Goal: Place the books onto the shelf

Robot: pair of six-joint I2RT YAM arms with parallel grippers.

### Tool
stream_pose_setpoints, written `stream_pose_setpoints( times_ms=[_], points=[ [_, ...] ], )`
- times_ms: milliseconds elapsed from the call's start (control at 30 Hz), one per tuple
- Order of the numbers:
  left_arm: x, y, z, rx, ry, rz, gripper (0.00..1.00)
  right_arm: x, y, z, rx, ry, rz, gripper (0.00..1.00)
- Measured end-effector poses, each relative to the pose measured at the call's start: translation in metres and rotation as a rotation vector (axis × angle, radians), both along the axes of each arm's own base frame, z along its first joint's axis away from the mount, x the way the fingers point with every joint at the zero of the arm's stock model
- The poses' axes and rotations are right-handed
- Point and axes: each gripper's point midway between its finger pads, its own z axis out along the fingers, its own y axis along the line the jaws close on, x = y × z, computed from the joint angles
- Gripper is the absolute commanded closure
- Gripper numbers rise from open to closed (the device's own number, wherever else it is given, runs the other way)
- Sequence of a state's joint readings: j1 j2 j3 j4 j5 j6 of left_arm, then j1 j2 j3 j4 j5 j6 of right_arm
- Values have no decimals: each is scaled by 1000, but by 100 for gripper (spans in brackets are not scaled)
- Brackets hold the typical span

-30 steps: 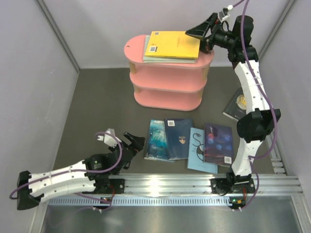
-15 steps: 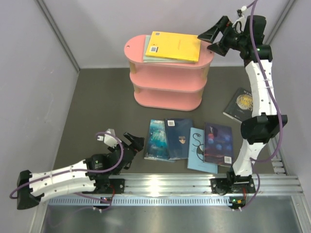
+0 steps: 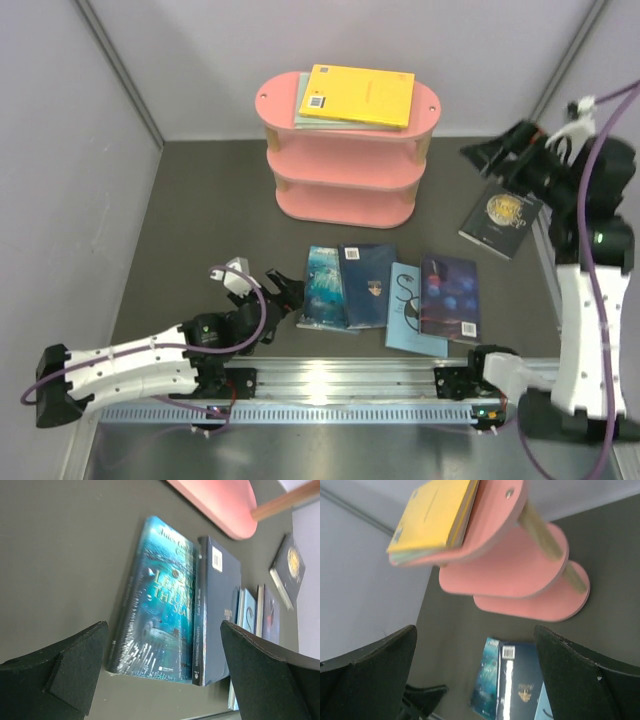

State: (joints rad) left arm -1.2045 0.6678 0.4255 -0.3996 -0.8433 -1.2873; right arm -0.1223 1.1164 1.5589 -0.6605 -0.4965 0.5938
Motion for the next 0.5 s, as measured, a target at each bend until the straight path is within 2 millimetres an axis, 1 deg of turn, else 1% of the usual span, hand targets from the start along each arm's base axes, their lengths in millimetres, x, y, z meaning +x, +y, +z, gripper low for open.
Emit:
stream_pose_setpoints(
  times_ms=[33,67,100,133,200,233,300,333,367,400,433,500],
  points=[
    [1,-5,-2,2,-3,-15,1,-17,7,-9,-2,-3,17,1],
    [1,-13,-6,5,-2,-40,1,-36,15,-25,-1,-3,39,0],
    [2,-21,-11,17,1,-67,1,-50,25,-46,-2,-5,70,0],
    [3,-28,-16,27,9,-91,1,-57,32,-68,1,25,96,0],
    [10,-47,-29,44,37,-149,1,-62,51,-140,0,176,160,0],
    [14,-51,-36,51,55,-164,1,-65,62,-185,-12,295,188,0],
    [24,-60,-50,59,91,-192,1,-75,78,-251,-48,485,233,0],
    [30,-65,-56,54,106,-207,1,-83,83,-279,-70,570,251,0],
    [34,-69,-59,48,115,-222,1,-91,86,-299,-87,631,264,0],
    [40,-74,-62,41,119,-236,1,-97,88,-312,-99,670,273,0],
    [45,-80,-59,22,112,-252,1,-99,88,-318,-106,687,274,0],
    [53,-94,-54,-10,101,-288,1,-93,90,-318,-108,671,271,0]
  ],
)
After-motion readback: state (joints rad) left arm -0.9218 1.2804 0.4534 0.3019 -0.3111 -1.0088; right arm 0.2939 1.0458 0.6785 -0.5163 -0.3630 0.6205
